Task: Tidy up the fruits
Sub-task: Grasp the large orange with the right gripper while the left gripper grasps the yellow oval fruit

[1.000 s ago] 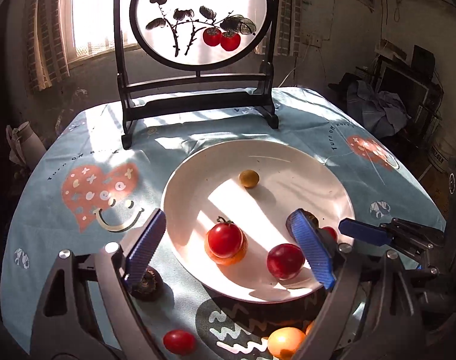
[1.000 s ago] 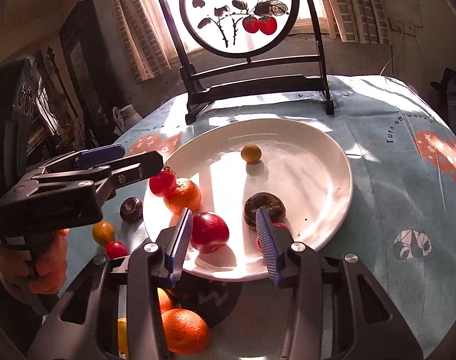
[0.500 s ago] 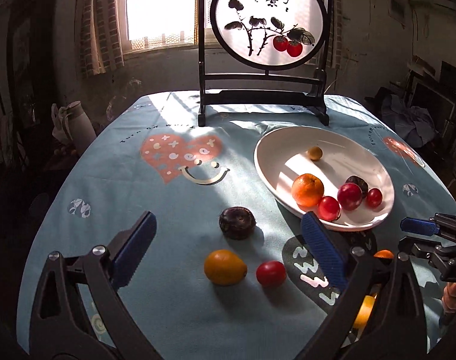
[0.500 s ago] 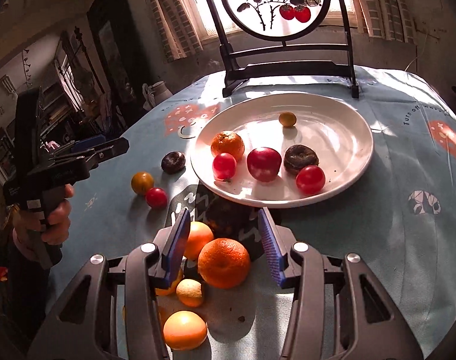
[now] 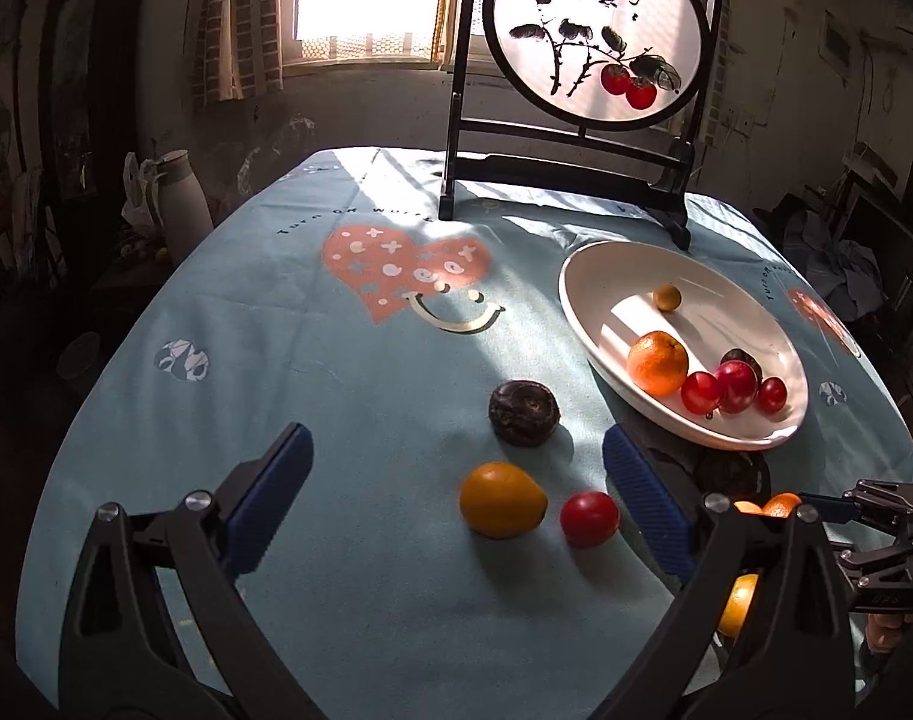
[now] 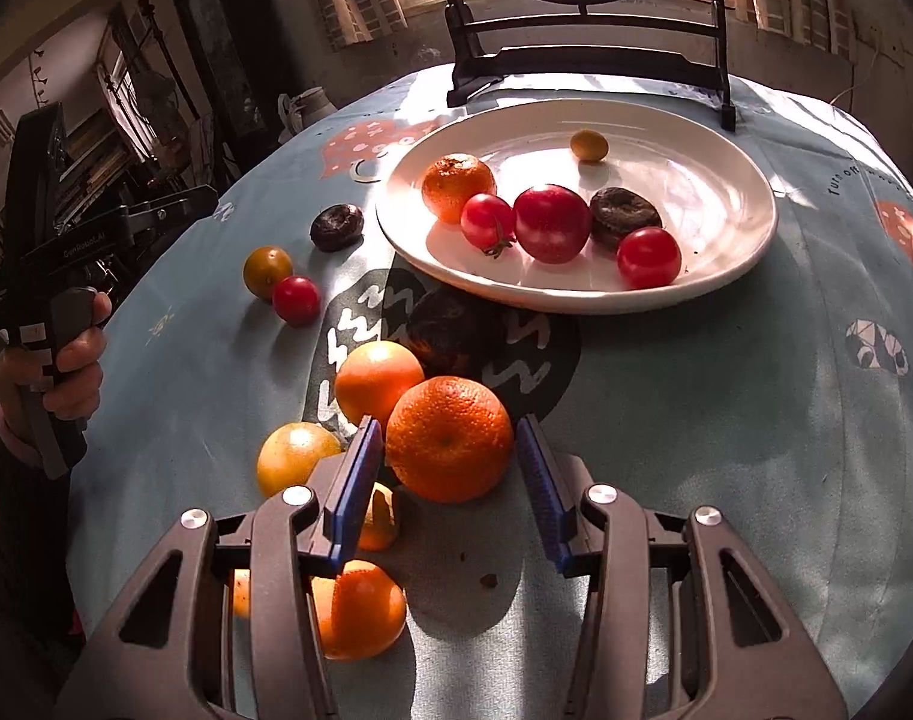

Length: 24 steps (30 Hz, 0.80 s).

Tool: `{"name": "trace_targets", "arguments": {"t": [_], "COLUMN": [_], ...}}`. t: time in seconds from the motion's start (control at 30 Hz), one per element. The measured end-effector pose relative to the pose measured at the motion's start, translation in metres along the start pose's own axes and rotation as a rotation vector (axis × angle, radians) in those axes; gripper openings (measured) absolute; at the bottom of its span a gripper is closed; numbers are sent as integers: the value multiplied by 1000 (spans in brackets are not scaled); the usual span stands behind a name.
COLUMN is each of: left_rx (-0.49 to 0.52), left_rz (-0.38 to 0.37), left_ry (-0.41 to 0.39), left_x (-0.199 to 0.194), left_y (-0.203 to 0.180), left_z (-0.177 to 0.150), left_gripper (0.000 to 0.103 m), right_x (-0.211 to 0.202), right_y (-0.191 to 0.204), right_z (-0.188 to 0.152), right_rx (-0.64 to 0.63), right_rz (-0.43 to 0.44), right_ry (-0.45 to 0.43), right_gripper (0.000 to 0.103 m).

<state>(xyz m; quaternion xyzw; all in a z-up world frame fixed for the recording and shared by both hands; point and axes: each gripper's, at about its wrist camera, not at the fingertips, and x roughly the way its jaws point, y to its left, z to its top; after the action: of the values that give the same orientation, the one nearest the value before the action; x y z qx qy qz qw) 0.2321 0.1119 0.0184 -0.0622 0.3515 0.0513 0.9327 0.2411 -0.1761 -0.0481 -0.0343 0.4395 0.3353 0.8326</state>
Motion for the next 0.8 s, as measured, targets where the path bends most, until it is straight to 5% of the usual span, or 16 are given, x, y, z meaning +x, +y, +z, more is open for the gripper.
{"name": "trace_targets", "arguments": {"t": [0.37, 0.5, 0.7, 0.8], "left_rx": [37, 76, 43, 23], "left_rz": [4, 0, -63, -95], "left_ry": [36, 64, 144, 167], "left_x": [10, 18, 36, 41], "left_y": [-6, -9, -1, 1], "left_z": [-5, -10, -14, -16], "left_gripper": [99, 97, 59, 56], "right_x": [10, -11, -23, -22], "right_y": [-2, -18, -33, -33], "right_z": [-2, 3, 5, 5], "right_rx": [16, 97, 173, 180], "right_rz": [23, 31, 39, 43], "right_ry": [18, -59, -98, -86], "right_gripper": [44, 44, 44, 44]}}
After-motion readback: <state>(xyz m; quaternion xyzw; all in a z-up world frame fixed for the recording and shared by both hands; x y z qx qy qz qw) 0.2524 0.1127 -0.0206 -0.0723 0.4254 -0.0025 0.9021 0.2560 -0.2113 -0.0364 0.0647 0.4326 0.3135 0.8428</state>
